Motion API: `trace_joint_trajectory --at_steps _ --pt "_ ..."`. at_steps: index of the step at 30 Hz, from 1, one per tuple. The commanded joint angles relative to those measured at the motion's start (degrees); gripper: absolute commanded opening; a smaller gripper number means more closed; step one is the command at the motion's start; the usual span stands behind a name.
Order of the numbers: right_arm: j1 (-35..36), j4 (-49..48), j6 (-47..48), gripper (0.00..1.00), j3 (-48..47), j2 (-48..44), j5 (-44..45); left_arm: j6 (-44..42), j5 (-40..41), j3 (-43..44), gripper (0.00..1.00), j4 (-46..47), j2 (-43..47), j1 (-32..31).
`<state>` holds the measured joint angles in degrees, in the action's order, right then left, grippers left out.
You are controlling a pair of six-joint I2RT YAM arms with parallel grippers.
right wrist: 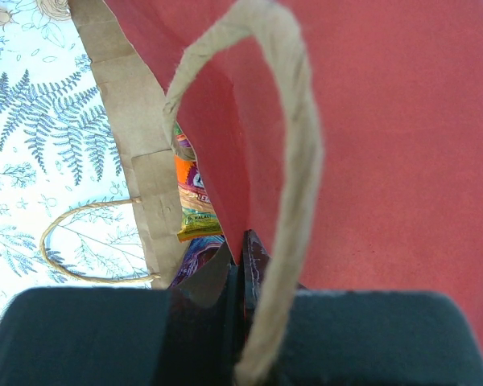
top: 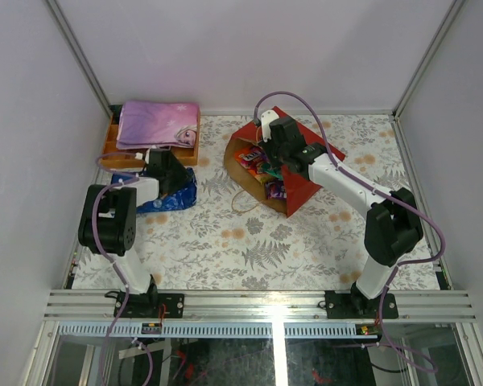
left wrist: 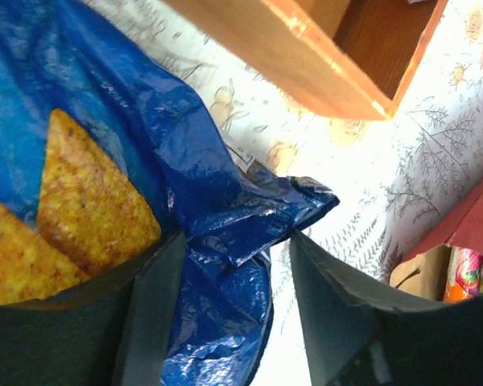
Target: Take the snacks out of the paper bag
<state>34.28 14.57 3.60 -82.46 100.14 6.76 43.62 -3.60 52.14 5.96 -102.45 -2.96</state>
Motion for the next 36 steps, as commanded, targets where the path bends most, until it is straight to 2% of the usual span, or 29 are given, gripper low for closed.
trace_joint_trajectory --at_steps 1,3,6,8,11,17,23,30,36 --pt "0.3 -2.5 -1.4 0.05 -1.6 -2.0 -2.7 -3.8 5.2 -1.6 0.6 -8.3 8.9 -0.3" --pt "0.3 -2.5 -1.4 0.05 -1.6 -1.9 -2.7 -4.9 8.1 -1.2 0.68 -12.1 14.9 -0.3" --pt "0.4 -2.5 -1.3 0.05 -1.7 -2.0 -2.7 -6.9 14.7 0.2 0.91 -18.2 22.9 -0.2" --pt "0.3 -2.7 -1.5 0.06 -1.7 -2.0 -3.2 -6.8 18.8 0.5 1.0 -21.1 25.5 0.0" --pt "0.3 -2.6 -1.7 0.07 -1.7 -2.1 -3.7 -4.9 18.1 -1.1 1.0 -20.7 24.4 1.3" --pt "0.3 -3.0 -1.6 0.08 -0.8 -3.5 -3.3 -0.3 5.7 -5.3 0.99 -15.5 12.1 12.0" --pt "0.3 -3.1 -1.6 0.08 -0.9 -3.3 -3.7 -1.7 10.6 -3.0 0.98 -13.4 5.5 16.9" --pt "0.3 -2.7 -1.4 0.09 -1.2 -2.8 -3.5 -4.9 16.0 5.8 0.98 -17.1 -0.6 18.2" --pt "0.3 -2.4 -1.1 0.08 -1.6 -2.3 -3.2 -6.1 20.7 7.3 0.99 -17.9 -1.7 19.3"
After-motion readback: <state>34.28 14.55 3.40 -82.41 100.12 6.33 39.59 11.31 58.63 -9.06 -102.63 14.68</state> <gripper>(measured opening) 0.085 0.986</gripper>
